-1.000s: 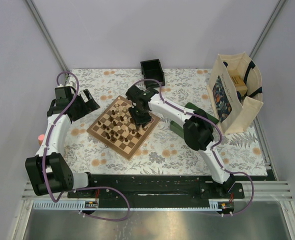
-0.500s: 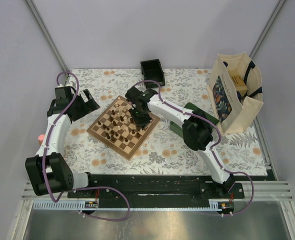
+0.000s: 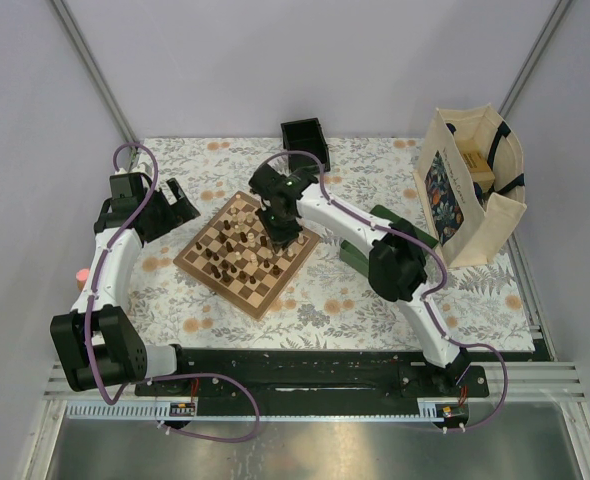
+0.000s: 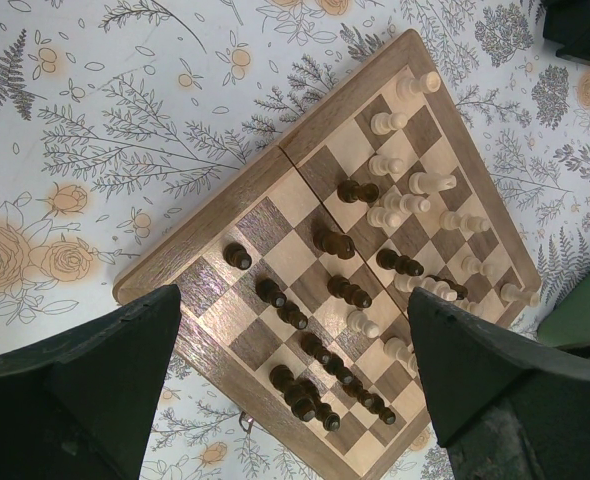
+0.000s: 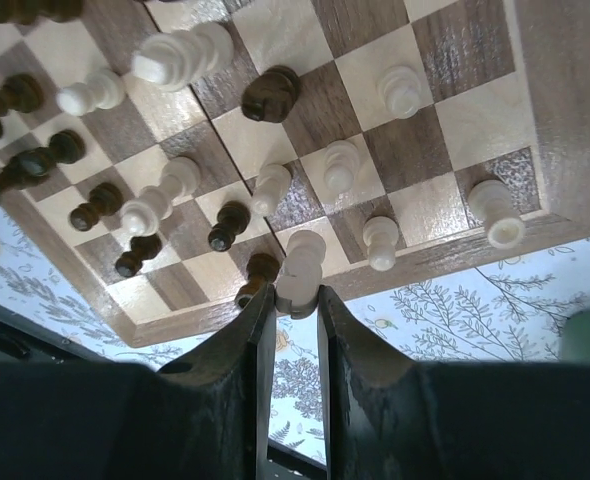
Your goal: Set up the chess pieces on the board
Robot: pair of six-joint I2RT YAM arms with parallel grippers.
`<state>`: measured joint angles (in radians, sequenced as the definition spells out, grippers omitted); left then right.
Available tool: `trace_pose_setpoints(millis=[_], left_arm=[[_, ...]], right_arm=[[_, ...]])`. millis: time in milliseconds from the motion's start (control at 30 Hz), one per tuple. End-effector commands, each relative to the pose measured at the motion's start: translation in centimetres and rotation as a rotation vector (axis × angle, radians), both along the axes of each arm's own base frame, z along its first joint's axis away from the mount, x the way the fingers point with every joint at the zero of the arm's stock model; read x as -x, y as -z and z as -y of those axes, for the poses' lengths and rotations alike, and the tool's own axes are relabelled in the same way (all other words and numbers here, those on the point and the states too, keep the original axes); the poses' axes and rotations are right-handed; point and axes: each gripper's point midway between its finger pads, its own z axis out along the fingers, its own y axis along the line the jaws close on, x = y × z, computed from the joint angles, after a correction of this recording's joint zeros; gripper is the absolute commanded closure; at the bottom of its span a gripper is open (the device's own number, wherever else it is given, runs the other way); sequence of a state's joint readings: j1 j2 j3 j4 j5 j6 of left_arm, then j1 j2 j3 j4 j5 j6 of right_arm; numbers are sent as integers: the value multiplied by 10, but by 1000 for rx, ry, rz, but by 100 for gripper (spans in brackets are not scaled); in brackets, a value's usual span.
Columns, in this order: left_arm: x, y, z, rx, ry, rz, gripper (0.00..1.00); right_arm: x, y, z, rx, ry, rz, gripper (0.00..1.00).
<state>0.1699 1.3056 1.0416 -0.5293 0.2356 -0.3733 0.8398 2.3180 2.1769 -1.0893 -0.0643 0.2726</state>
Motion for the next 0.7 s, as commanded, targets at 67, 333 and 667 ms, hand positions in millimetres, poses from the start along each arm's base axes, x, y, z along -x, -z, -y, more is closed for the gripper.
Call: trace_pose_setpoints(millis=[67, 333, 667], left_arm=[[-15, -25, -1, -5, 18, 78, 1], [-14, -24, 0, 3, 22, 74, 1], [-13, -27, 1, 2, 23, 84, 1]], right_arm=[[-19, -74, 1, -81, 4, 148, 75], [-53, -73, 16, -83, 85, 165, 75], [-70, -41, 24, -56, 119, 107, 75]])
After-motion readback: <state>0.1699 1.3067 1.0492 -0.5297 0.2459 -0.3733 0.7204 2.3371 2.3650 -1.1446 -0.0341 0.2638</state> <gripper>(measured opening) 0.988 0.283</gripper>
